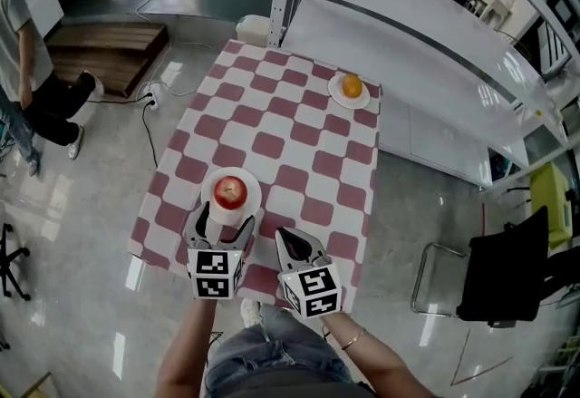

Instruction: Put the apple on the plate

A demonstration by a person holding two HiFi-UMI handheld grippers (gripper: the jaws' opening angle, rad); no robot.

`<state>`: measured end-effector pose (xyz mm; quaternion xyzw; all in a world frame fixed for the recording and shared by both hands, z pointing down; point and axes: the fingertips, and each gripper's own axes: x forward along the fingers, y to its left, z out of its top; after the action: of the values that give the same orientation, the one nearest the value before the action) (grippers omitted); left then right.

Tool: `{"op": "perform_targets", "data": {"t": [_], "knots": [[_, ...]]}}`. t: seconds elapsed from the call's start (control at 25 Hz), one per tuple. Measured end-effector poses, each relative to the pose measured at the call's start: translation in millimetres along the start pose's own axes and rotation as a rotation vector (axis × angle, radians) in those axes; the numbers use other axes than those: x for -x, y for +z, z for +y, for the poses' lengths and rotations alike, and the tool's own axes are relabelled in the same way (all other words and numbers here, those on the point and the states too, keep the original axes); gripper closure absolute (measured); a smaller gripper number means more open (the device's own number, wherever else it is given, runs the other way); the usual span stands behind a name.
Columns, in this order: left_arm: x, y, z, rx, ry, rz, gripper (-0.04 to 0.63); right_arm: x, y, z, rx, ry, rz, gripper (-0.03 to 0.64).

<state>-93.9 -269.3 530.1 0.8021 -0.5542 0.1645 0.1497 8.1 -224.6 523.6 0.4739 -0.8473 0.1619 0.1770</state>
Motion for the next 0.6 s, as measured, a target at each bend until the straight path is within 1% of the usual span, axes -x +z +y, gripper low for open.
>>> {"op": "perform_targets", "data": {"t": [0.36, 0.6], "knots": [[37.9, 2.9, -8.8, 0.033, -0.018, -0.037, 0.179, 21.9, 1.6, 19.7, 0.016, 0.006, -0.031, 0.606], [61.2, 1.3, -12.0, 0.037, -0.017, -0.055, 0.209, 35.4, 0.3, 31.4, 0.025, 0.005, -0.047, 0.606]]}}
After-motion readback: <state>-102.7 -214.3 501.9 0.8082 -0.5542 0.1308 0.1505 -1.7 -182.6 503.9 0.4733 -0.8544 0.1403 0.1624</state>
